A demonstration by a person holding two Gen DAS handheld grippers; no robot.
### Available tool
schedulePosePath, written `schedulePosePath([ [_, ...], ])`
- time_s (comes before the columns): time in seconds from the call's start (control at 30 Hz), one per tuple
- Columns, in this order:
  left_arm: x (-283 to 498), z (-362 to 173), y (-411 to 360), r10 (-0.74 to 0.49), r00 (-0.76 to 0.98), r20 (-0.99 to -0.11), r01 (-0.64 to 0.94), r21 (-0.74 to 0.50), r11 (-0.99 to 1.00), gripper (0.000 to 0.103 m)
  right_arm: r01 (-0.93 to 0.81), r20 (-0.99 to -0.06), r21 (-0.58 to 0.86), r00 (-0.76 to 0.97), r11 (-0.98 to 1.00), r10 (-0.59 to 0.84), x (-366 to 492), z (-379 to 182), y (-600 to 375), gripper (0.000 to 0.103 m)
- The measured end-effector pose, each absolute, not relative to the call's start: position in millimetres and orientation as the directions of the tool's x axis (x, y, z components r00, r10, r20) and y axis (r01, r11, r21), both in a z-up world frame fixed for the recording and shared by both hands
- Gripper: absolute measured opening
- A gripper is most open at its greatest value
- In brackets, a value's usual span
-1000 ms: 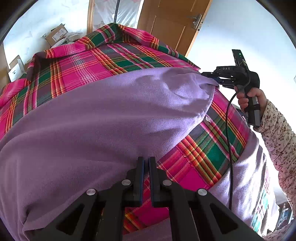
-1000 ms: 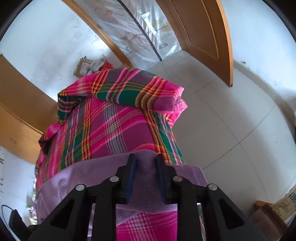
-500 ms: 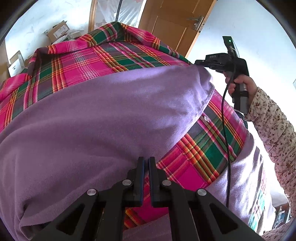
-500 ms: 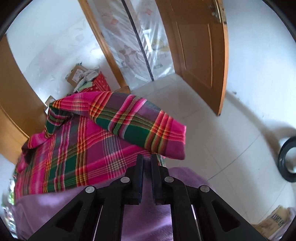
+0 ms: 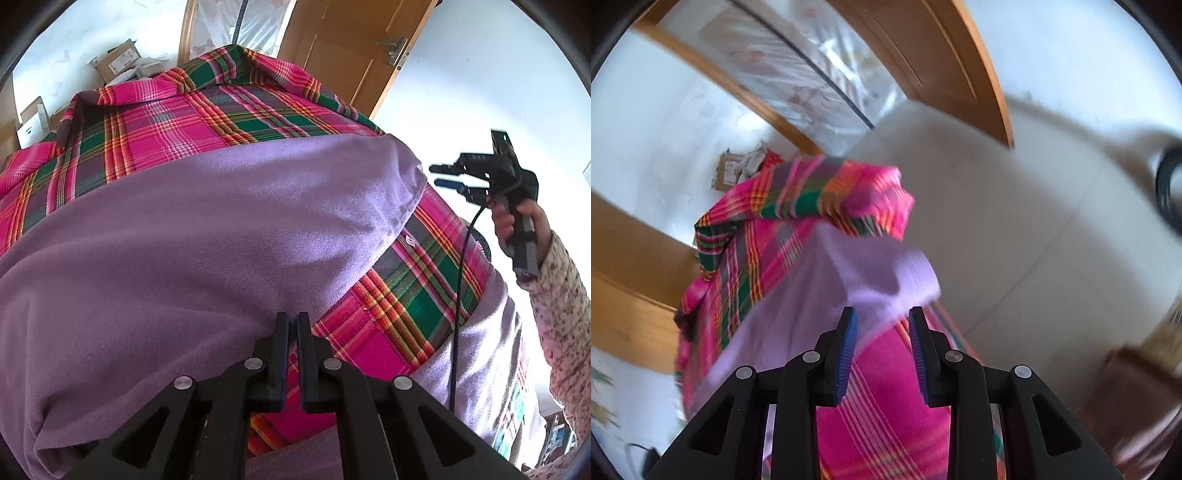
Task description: Fold clothes
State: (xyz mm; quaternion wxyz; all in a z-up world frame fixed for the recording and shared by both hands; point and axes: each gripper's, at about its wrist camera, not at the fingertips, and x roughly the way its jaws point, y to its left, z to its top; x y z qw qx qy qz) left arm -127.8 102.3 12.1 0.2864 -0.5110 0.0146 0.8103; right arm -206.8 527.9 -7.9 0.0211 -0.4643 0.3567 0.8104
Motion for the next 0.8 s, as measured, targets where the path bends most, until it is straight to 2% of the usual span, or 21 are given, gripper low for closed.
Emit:
schedulePosePath([
  [0.17,-131,11,97,0.453,-0.309,-0.836,-0.449,-0.291,-0.845,0.006,-0.389,-0.681,0.707,-0.597,-0.591,-0.423,-208,-31,536,0.031],
  [0.37,-127,12,102,0.41,-0.345,-0.844,-0.468,-0.224,-0.855,0.01,-0.392,-0.684,0.705,-0.596,-0.591,-0.421,-222,-29,524,0.034],
  [0.47,-128,12,103,0.397,-0.359,-0.845,-0.46,-0.21,-0.863,0.011,-0.4,-0.686,0.696,-0.616,-0.596,-0.388,-218,-24,521,0.028],
  [0.53,-127,12,106,0.385,-0.367,-0.847,-0.466,-0.192,-0.864,0.01,-0.401,-0.686,0.69,-0.628,-0.603,-0.367,-216,-21,521,0.018],
  [0.57,-126,12,106,0.383,-0.367,-0.848,-0.47,-0.187,-0.863,0.008,-0.4,-0.686,0.685,-0.635,-0.608,-0.355,-216,-20,521,0.014],
  [0.6,-125,12,107,0.385,-0.364,-0.848,-0.474,-0.188,-0.86,0.002,-0.399,-0.687,0.679,-0.641,-0.616,-0.342,-215,-17,521,0.008],
  [0.8,-118,23,105,0.411,-0.367,-0.835,-0.5,-0.196,-0.843,0.001,-0.379,-0.672,0.662,-0.682,-0.647,-0.287,-191,11,523,0.006],
])
